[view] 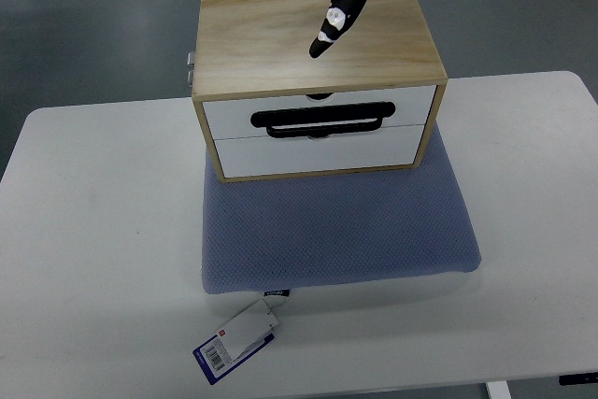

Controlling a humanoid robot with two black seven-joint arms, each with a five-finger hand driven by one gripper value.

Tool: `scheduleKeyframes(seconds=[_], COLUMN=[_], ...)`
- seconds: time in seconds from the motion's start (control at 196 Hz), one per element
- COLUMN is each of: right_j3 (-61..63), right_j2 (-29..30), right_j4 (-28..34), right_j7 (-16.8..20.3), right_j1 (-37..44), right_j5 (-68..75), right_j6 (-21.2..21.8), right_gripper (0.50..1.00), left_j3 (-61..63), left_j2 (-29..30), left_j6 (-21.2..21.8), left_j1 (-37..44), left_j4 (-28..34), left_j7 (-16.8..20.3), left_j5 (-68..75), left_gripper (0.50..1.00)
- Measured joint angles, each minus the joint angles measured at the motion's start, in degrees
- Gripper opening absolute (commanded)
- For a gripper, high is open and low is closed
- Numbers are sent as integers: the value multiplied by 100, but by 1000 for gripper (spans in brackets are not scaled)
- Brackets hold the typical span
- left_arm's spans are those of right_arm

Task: Open wood drawer with right hand
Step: 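Move the right hand over the cabinet down to the upper drawer handle, then position the right hand fingers around the black upper drawer handle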

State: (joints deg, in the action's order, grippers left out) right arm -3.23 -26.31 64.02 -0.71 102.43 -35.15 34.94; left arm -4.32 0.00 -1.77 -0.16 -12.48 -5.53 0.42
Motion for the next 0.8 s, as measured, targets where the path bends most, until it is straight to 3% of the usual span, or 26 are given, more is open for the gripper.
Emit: scheduleKeyframes(seconds=[0.199, 0.535, 0.8], right_j3=[-279, -407, -443], right_j2=[159, 327, 293], right_j4=[593, 621, 620], right_j7=[33, 161, 605], right_j1=[160, -363, -593], right_j5=[353, 442, 466], right_j6=[6, -37, -181], right_gripper=[944, 944, 944], left_j3=[2, -1, 1], left_j2=[0, 0, 0], left_j6=[-1, -1, -1], left_j1=[-3, -2, -1], left_j4=[8, 10, 10], left_j7=[0, 0, 0], left_j5=[2, -11, -11], left_gripper=[1000, 1000, 1000])
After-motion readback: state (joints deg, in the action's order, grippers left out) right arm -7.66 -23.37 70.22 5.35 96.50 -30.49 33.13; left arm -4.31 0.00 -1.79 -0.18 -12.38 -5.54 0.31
